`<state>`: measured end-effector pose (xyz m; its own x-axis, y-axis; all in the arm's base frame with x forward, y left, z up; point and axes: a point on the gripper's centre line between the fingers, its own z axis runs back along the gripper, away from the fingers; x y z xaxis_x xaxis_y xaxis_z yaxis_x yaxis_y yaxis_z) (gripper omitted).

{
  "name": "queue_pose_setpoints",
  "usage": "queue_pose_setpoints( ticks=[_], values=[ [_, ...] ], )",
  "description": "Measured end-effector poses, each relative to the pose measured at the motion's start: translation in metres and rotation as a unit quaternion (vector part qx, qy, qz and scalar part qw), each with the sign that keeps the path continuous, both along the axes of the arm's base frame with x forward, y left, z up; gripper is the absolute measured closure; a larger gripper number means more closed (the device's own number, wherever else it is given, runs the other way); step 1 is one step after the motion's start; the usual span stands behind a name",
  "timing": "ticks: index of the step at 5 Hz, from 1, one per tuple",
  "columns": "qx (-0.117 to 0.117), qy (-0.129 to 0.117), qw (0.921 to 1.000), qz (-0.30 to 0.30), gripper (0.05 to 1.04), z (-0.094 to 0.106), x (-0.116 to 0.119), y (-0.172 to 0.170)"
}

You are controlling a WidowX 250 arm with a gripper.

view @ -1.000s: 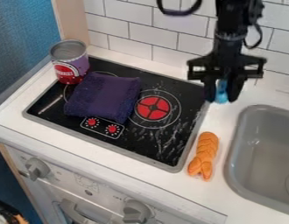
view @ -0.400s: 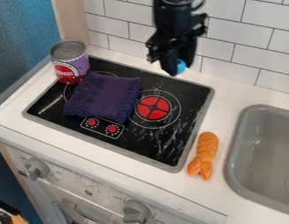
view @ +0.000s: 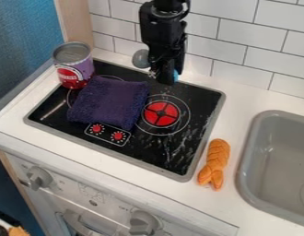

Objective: Move the spoon to upper right side

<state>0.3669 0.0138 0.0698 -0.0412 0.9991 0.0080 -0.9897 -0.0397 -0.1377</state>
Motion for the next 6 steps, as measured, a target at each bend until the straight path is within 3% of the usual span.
queue_pose_setpoints(
  ticks=[2,5,6],
  values=[
    [-0.007,-0.002,0.9976,0.069,0.672,-0.021,0.017,0.018],
    [-0.018,0.020,0.9975,0.065,0.672,-0.039,0.018,0.021],
    [-0.017,0.034,0.9978,0.055,0.602,-0.043,0.017,0.021]
  ],
)
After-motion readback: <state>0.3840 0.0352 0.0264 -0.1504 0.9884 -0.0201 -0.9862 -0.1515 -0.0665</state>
